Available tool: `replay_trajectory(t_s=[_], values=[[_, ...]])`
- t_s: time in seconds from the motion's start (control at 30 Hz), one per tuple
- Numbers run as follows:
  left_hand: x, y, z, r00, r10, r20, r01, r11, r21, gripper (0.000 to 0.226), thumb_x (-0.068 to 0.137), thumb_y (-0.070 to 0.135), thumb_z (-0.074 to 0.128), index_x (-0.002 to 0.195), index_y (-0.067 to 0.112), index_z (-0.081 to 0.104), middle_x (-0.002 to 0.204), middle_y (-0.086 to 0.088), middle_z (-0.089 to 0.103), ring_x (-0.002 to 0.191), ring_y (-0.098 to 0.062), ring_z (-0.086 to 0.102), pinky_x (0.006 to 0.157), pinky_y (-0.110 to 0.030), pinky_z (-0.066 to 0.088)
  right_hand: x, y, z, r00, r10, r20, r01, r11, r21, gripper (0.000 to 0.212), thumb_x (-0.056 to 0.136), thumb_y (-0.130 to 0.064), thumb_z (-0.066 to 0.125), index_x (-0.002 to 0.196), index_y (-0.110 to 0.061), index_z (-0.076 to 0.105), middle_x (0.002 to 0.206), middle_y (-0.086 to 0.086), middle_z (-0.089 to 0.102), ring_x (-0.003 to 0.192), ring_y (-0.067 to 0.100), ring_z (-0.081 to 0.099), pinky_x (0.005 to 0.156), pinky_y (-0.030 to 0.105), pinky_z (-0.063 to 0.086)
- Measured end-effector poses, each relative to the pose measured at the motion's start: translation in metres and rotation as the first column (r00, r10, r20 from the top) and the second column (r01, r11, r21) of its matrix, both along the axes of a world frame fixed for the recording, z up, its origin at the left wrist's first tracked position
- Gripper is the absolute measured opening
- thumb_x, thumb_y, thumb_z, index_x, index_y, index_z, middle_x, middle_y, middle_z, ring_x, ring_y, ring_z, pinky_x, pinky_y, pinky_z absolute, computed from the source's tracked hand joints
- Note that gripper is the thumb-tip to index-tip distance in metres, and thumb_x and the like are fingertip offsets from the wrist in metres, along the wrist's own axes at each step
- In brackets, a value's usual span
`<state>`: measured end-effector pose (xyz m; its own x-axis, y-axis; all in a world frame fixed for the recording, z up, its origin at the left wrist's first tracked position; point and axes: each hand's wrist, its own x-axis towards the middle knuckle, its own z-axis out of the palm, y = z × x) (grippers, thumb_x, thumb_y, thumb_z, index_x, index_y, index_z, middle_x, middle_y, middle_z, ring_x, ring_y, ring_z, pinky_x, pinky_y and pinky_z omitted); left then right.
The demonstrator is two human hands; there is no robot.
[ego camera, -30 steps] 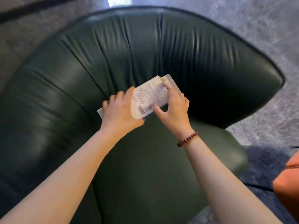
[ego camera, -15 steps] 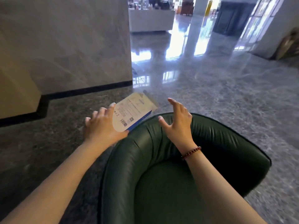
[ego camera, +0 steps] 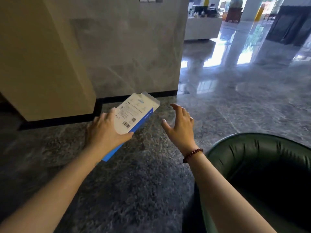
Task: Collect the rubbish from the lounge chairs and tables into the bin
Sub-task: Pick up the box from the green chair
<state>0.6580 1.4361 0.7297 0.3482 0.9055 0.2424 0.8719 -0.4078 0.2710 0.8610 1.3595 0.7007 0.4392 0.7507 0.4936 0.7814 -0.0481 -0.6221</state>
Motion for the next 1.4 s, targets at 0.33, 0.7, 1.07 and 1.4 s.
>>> replay_trajectory(t_s=[0.33,0.7,1.07,1.4], values=[[0.071,0.094,-0.028,0.992,-0.117,0.055,0.122,0.989,-0.082,0.087,0.064,0.060,0.067,0.132,0.022,0.030,0.122,-0.011,0.050,0.113,-0.033,0.046,0.091,-0.047,0.037,0.054,0.082,-0.026,0.997,-0.080,0.000,0.080,0.997,-0.014,0.055,0.082,-0.032,0.060,0.131,-0.017,0.039,0.132,0.004,0.048,0.122,0.021,0.042,0.102,0.035,0.023],[0.327,0.279,0.034,0.947,-0.320,0.010,0.320,0.947,-0.003,0.087,0.065,0.064,0.063,0.134,0.021,0.031,0.124,-0.010,0.051,0.111,-0.033,0.050,0.089,-0.044,0.042,0.275,0.222,0.028,0.951,-0.308,-0.040,0.310,0.948,0.074,0.055,0.083,-0.032,0.061,0.131,-0.018,0.039,0.130,0.004,0.049,0.121,0.022,0.042,0.101,0.036,0.023],[0.650,0.352,0.039,0.634,-0.714,0.297,0.753,0.657,-0.030,0.070,0.065,0.055,0.071,0.119,0.018,0.046,0.105,-0.008,0.055,0.090,-0.026,0.051,0.068,-0.033,0.040,0.506,0.153,0.043,0.609,-0.792,0.047,0.789,0.611,0.065,0.055,0.083,-0.029,0.061,0.132,-0.016,0.040,0.125,0.008,0.052,0.117,0.026,0.045,0.096,0.037,0.028],[0.916,0.244,0.049,0.135,-0.921,0.365,0.989,0.103,-0.106,0.077,0.049,0.074,0.063,0.106,0.027,0.042,0.116,-0.012,0.055,0.098,-0.033,0.055,0.074,-0.042,0.046,0.640,0.095,0.047,0.163,-0.983,0.089,0.986,0.166,0.019,0.055,0.086,-0.034,0.057,0.133,-0.010,0.040,0.126,0.010,0.052,0.115,0.026,0.046,0.094,0.037,0.028]])
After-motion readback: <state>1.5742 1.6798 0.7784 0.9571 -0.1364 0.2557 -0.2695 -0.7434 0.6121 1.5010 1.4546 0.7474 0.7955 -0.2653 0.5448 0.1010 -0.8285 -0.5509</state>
